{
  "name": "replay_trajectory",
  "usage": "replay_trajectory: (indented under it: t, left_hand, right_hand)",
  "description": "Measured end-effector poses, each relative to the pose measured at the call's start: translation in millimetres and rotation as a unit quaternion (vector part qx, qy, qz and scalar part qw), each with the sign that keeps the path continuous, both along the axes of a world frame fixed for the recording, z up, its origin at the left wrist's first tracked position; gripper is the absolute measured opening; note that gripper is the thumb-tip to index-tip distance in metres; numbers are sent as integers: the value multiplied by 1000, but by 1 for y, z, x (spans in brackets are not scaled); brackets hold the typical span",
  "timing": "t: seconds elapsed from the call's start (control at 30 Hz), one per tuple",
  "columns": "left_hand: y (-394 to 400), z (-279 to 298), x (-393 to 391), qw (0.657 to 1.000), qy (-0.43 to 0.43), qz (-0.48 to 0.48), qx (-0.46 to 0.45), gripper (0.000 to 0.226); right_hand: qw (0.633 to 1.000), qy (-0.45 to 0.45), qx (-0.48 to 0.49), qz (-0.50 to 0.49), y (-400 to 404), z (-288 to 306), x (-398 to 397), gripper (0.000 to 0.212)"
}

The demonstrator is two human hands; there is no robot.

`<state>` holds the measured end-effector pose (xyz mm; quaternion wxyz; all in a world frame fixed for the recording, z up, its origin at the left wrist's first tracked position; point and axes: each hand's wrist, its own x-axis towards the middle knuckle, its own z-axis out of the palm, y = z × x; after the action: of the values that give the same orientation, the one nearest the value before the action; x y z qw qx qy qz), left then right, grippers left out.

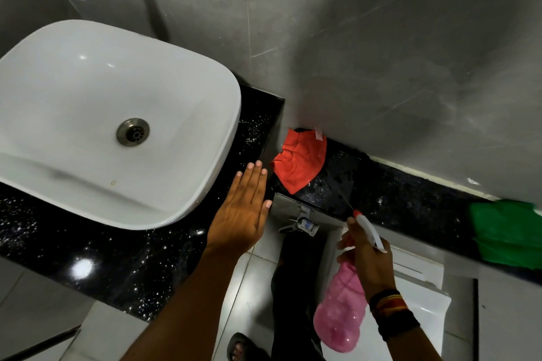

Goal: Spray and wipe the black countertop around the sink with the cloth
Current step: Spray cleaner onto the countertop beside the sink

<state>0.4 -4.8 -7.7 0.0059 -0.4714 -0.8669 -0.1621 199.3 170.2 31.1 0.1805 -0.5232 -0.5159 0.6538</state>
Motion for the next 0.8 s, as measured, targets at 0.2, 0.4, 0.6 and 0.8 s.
replay_trajectory:
  t: [0.2,0.4,0.6,0.8]
  left_hand:
    - [0,0,0,1000,0,0,-1,63]
    - [0,-1,0,1000,1,-1,-4,63]
    - [0,0,0,1000,-3,2,-3,63]
    - [-1,-1,-1,1000,-7,3,-6,63]
  right_hand:
    - [999,-8,-24,29,-12,3,6,22]
    - [998,8,-32,61,-22,10,-2,32]
    - [999,13,-16,40,-17,10,-17,11]
    - [1000,-8,-3,11,0,5,-16,25]
